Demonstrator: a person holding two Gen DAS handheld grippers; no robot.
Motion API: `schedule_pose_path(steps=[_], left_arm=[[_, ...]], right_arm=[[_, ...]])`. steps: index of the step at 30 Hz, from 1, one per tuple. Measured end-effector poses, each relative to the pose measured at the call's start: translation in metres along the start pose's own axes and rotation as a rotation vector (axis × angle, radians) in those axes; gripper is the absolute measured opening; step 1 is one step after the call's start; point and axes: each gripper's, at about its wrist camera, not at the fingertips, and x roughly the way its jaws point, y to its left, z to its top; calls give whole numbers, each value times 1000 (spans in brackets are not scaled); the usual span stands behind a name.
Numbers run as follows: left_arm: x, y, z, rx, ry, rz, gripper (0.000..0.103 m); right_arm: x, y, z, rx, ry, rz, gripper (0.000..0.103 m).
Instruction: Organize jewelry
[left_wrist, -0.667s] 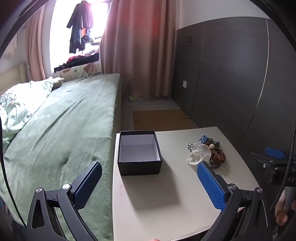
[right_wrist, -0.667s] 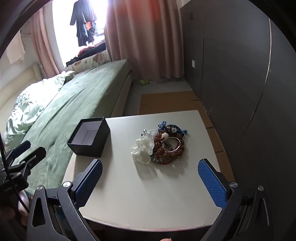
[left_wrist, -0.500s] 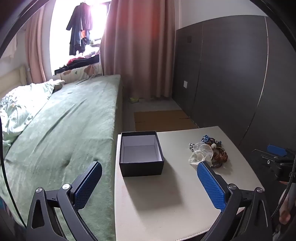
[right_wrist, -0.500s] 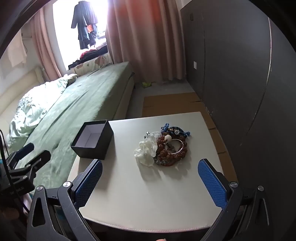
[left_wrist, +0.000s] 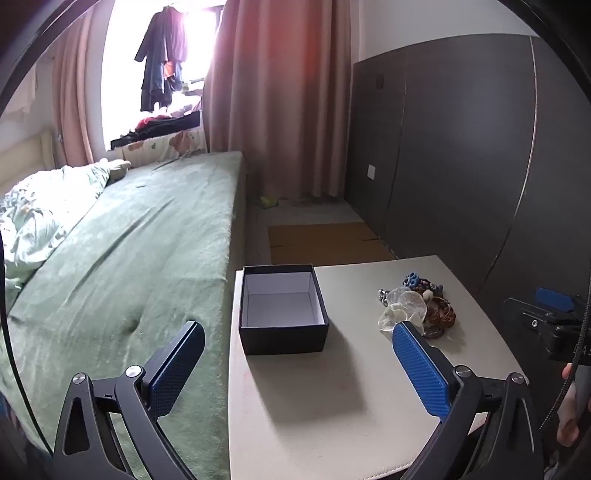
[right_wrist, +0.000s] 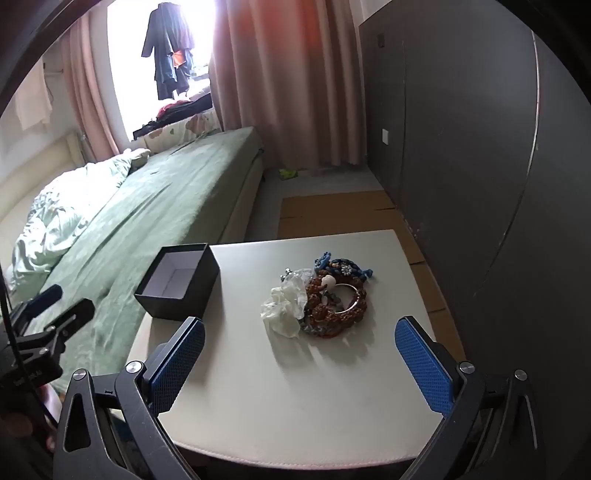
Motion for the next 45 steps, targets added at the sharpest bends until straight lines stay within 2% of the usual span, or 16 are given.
schedule_pose_path(steps=[25,32,45], left_arm=[[0,6,1,-45,0,1,102],[-2,-1,2,-26,-14,11,102],[-3,-6,1,-19,-24,12,102]], right_arm=[[-1,-2,1,20,5,1,103],[-3,1,1,0,10,-20,103],[-8,-4,3,17,11,3,103]])
